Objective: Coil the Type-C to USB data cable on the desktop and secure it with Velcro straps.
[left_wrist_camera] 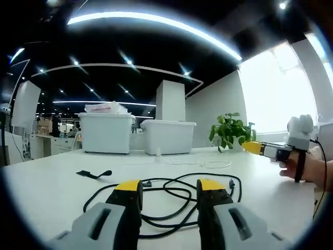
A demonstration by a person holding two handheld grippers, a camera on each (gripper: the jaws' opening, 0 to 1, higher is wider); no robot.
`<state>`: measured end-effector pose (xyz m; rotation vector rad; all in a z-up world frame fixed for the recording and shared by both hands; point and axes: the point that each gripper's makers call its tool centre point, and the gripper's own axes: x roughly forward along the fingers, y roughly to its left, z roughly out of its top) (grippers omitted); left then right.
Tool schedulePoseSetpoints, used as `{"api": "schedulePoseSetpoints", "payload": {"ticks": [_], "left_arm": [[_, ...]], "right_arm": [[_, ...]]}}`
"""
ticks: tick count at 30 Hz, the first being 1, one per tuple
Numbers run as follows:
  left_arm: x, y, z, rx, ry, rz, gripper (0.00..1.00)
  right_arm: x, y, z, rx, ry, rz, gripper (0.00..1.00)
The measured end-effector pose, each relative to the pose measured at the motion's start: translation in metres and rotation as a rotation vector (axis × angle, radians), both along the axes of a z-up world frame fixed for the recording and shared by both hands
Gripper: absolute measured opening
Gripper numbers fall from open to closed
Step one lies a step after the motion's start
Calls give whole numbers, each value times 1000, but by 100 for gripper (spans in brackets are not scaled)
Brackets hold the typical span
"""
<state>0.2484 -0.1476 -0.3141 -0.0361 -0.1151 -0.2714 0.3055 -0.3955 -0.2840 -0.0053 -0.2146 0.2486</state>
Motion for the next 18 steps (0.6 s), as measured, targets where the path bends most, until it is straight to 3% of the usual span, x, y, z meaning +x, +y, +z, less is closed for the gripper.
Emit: {"api": "schedulePoseSetpoints", "payload": {"ticks": [4,9,12,16,18], "left_arm": [[1,-1,-2,15,7,5,43],[-2,-3,-5,43,20,-7,46],[4,4,-10,67,54,-31,47],[16,25,-5,41,64,-43,51],[24,31,-2,40,71,-53,53]], "right_arm": [[-3,8,1,6,-4,43,30],[-5,33,-5,24,39,178,35],[0,55,-17,-59,108,305,37],[7,86,-32,-100,263,516,47],[15,98,-32,-174,292,573,48]]}}
